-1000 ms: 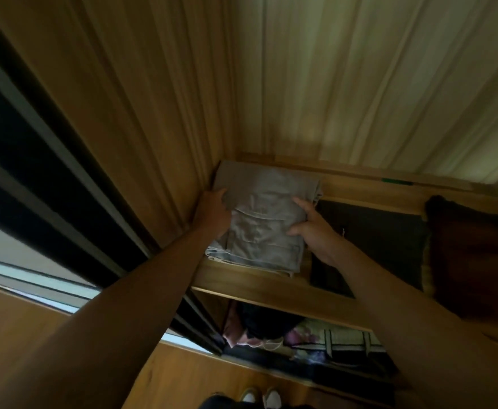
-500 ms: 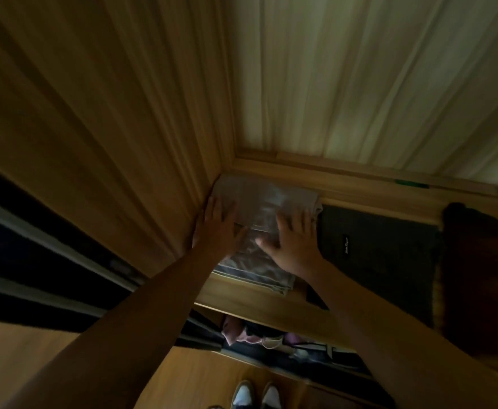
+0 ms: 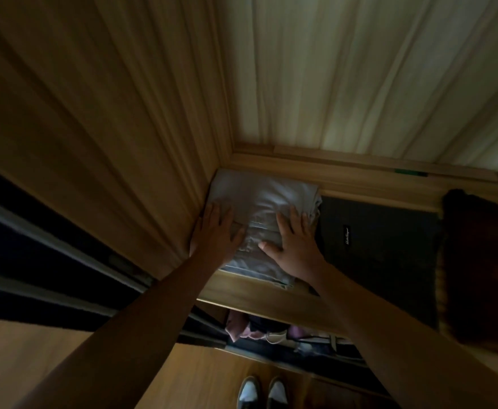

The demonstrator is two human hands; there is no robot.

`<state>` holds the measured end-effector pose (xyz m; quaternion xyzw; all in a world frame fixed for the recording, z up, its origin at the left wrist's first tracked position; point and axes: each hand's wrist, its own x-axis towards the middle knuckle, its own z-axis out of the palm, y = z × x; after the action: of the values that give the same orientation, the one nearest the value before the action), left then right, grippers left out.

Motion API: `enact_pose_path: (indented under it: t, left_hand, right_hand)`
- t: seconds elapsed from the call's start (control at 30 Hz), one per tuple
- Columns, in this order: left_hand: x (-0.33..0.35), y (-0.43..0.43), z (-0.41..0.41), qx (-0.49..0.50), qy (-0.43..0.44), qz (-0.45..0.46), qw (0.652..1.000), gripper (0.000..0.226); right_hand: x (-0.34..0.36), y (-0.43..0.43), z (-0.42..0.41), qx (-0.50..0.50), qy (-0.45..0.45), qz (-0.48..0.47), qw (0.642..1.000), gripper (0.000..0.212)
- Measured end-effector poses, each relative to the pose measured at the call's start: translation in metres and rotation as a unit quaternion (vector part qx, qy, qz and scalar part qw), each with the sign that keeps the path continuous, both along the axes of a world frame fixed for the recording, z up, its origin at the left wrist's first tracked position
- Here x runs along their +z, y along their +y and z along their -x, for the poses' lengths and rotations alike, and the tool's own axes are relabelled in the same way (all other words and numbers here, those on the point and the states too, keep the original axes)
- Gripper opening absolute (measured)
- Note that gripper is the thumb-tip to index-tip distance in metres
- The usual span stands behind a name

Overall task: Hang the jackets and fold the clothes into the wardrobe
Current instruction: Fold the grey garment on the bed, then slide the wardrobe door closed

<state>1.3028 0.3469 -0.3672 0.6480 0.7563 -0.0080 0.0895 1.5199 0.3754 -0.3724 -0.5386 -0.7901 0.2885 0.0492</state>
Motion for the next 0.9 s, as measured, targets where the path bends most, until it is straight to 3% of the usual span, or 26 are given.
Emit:
enact_pose_path:
  t: [0.23, 0.4, 0.53, 0.63, 0.8, 0.9]
  left_hand:
    - [0.055, -0.048, -0.010, -0.049, -0.156, -0.047, 0.985, 0.038]
    - [0.080, -0.068, -0.014, -0.104, -0.264, -0.008, 0.959, 0.039]
    - [0.093, -0.093, -0.023, -0.130, -0.276, 0.017, 0.952, 0.043]
    - [0.101, -0.118, -0.016, -0.183, -0.282, 0.043, 0.941, 0.043]
    - [0.110, -0.167, 0.021, -0.267, -0.232, 0.078, 0.932, 0.049]
    - [0.117, -0.204, 0.050, -0.305, -0.235, 0.086, 0.919, 0.043]
  right_hand:
    - [0.053, -0.042, -0.028, -0.052, 0.102, 0.019, 0.993, 0.061]
    - [0.107, -0.076, -0.044, -0.088, 0.077, 0.018, 0.993, 0.058]
    - [0.140, -0.118, -0.051, -0.129, 0.059, 0.013, 0.990, 0.049]
    - [0.153, -0.150, -0.044, -0.162, 0.039, -0.008, 0.986, 0.054]
    - [0.153, -0.210, -0.006, -0.212, 0.069, -0.001, 0.975, 0.044]
    - [0.159, -0.250, 0.033, -0.223, 0.096, 0.010, 0.970, 0.053]
